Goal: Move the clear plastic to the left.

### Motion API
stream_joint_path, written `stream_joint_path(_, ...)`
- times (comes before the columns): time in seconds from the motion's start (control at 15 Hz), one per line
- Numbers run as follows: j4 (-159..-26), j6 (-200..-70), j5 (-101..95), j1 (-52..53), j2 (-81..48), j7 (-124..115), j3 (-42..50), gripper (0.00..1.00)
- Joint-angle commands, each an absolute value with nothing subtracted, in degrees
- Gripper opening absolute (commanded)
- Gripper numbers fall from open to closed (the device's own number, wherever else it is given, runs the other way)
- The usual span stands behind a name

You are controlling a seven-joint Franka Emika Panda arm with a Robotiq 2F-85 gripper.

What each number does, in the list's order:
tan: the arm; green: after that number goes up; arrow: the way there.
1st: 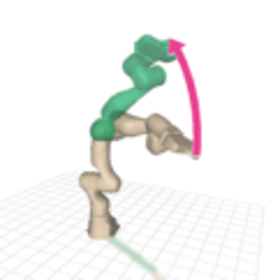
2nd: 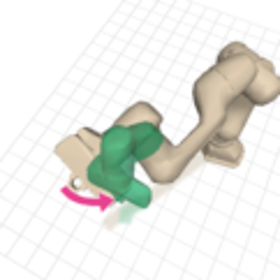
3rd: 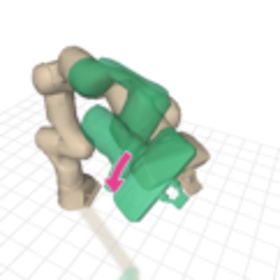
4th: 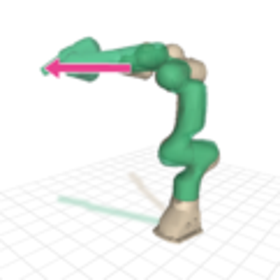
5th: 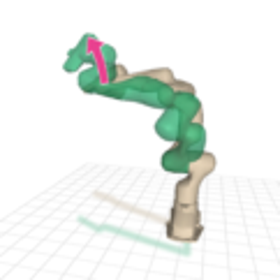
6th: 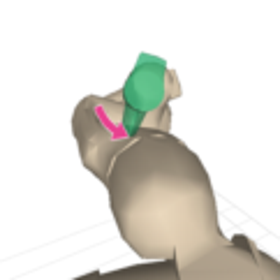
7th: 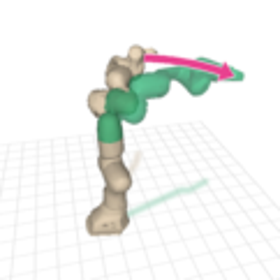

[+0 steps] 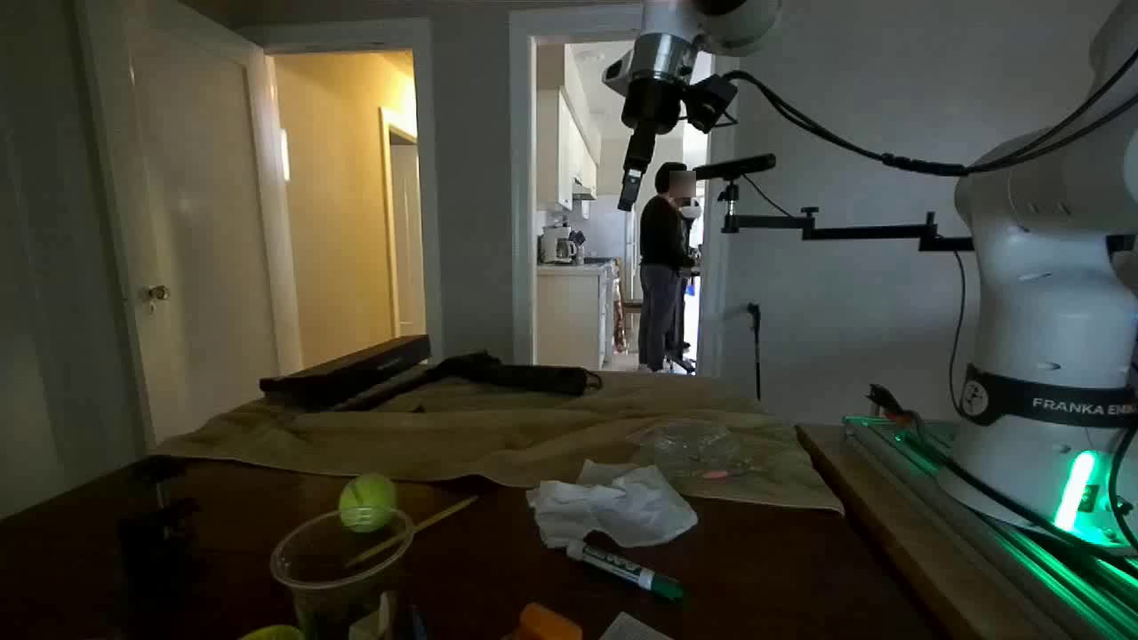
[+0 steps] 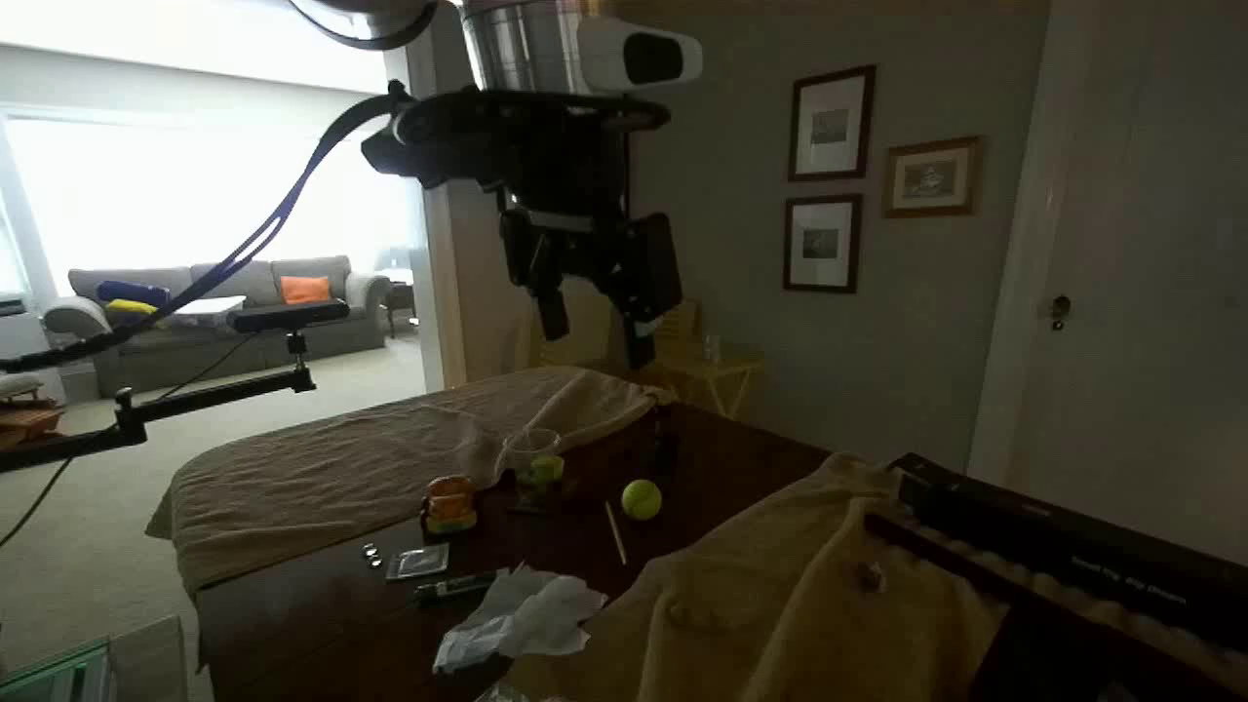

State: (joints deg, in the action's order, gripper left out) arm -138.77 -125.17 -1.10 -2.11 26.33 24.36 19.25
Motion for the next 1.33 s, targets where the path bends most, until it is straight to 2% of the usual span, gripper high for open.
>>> stream_joint_path(0.0, -138.7, -125.0, -0.3, -3.6, 26.1, 25.0, 17.9, 1.00)
stream_joint_path(0.47, -139.9, -126.1, -1.7, -4.3, 23.0, 24.4, 17.2, 1.00)
stream_joint_path(0.87, -146.2, -130.3, -7.8, -7.5, 16.3, 23.9, 15.9, 1.00)
stream_joint_path(1.13, -151.5, -138.8, -10.5, -9.0, 12.1, 23.7, 15.6, 1.00)
stream_joint_path(1.27, -154.6, -149.3, -17.8, -11.1, 10.0, 22.0, 14.8, 1.00)
